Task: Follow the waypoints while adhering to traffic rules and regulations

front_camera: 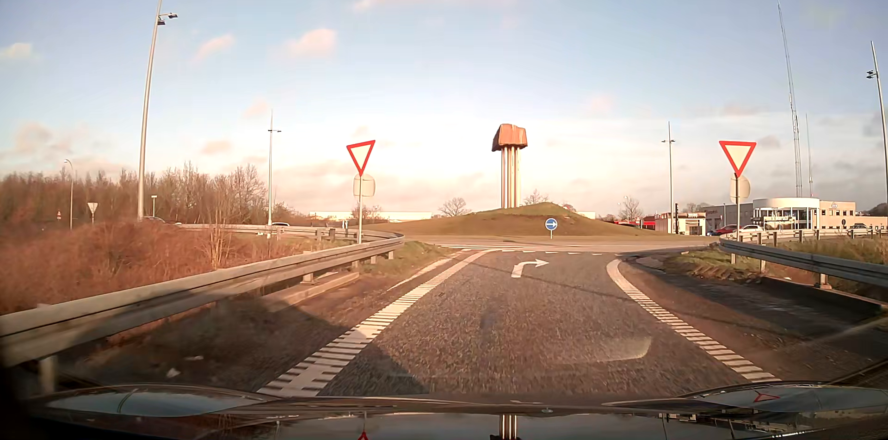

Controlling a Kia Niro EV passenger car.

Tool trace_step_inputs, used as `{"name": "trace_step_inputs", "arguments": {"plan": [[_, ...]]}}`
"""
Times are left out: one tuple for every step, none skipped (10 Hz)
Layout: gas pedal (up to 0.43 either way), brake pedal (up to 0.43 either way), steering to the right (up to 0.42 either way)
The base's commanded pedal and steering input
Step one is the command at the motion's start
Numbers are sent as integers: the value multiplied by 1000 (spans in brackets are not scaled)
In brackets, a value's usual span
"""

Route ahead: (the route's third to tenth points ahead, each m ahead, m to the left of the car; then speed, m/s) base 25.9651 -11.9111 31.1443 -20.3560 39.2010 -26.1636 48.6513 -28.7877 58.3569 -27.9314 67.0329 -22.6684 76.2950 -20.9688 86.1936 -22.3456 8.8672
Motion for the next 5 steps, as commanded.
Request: {"name": "trace_step_inputs", "arguments": {"plan": [[8,0,47],[20,0,52],[39,0,58],[39,0,65],[39,0,70]]}}
